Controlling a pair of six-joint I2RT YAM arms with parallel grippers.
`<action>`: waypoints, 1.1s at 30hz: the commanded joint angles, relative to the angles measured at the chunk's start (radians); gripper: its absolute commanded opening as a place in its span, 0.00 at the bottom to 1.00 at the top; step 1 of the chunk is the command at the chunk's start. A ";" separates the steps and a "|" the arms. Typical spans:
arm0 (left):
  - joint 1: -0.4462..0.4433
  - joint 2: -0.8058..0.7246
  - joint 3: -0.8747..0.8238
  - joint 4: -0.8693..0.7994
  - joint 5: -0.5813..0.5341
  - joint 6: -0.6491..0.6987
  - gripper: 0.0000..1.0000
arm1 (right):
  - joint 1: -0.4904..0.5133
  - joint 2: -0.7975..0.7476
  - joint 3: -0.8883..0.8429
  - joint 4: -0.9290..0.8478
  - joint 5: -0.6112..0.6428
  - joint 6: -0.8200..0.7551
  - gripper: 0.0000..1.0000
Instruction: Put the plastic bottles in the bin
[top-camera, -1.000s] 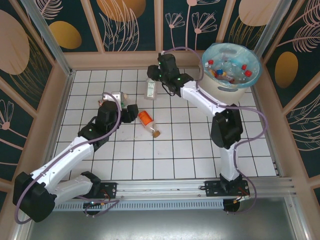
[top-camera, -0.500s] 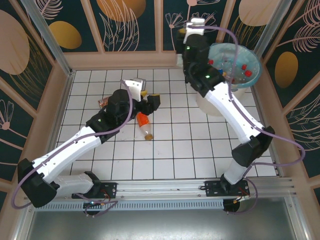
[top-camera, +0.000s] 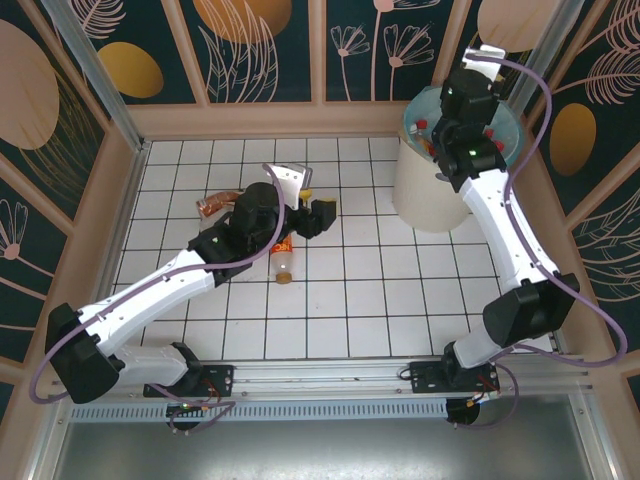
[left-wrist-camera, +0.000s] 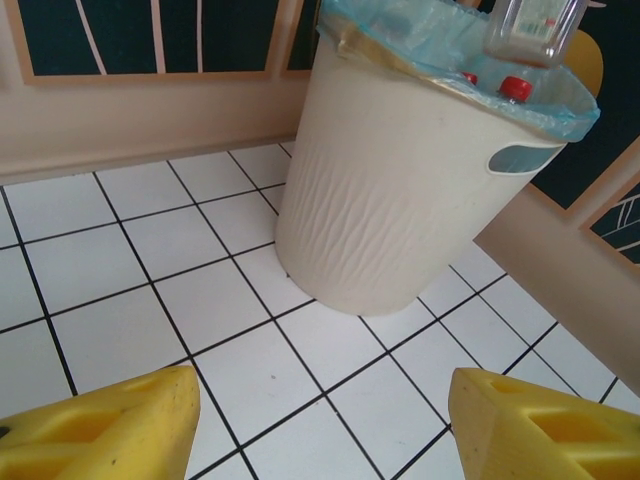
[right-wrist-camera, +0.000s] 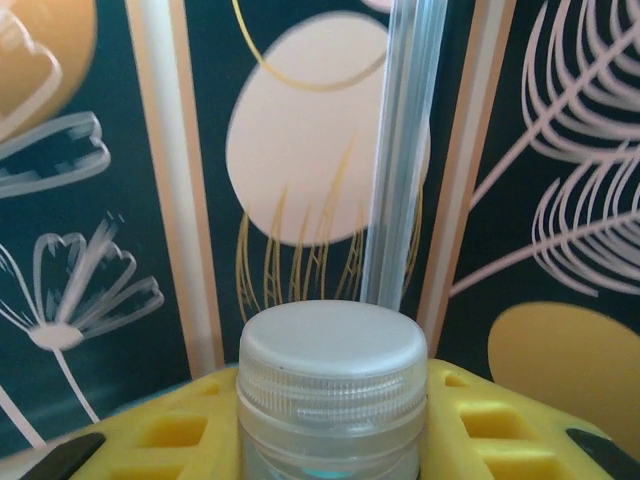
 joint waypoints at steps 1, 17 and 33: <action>-0.004 -0.009 -0.018 0.006 -0.015 -0.005 0.67 | -0.046 -0.013 -0.038 -0.024 -0.062 0.109 0.22; -0.004 0.000 -0.038 -0.007 -0.044 -0.010 0.69 | -0.171 0.040 -0.221 -0.086 -0.300 0.283 0.33; -0.003 -0.001 -0.039 -0.016 -0.064 -0.004 0.70 | -0.155 -0.005 -0.028 -0.249 -0.347 0.384 0.63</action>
